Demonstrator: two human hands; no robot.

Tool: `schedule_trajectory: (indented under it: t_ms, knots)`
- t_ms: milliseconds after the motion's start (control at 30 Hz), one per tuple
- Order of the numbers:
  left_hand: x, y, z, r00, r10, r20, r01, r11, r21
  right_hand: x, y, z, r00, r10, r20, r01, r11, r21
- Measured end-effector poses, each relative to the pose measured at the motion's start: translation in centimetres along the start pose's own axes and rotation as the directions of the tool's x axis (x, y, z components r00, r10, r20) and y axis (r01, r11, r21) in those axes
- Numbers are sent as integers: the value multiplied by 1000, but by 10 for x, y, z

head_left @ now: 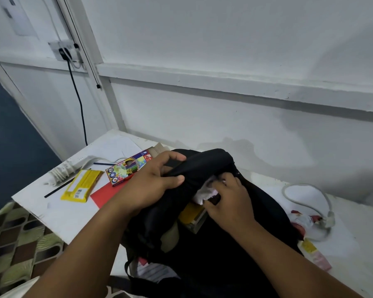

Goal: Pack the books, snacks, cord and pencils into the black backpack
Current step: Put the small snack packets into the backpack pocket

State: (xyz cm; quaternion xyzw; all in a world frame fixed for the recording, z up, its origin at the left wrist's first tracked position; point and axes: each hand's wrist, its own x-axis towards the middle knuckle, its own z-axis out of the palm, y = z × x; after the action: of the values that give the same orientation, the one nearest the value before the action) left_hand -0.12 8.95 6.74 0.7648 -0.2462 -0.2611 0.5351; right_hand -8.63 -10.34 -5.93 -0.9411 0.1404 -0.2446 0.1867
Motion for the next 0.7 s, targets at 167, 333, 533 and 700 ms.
schedule_trajectory:
  t_ms: [167,333,533,700]
  knots:
    - [-1,-2,0,1000,-15,6,15,999,-35,13,-6,15,996,54,65,-50,997,-64]
    - [0,-7,-4,999,-32,11,33,996,-86,-13,0,18,987,-75,141,82,996,-43]
    - [1,-13,-1,999,-26,19,28,993,-115,-16,-4,19,946,-112,303,139,988,-70]
    - [1,-9,-2,999,-3,34,7,992,-125,5,-10,19,910,-46,412,107,986,-126]
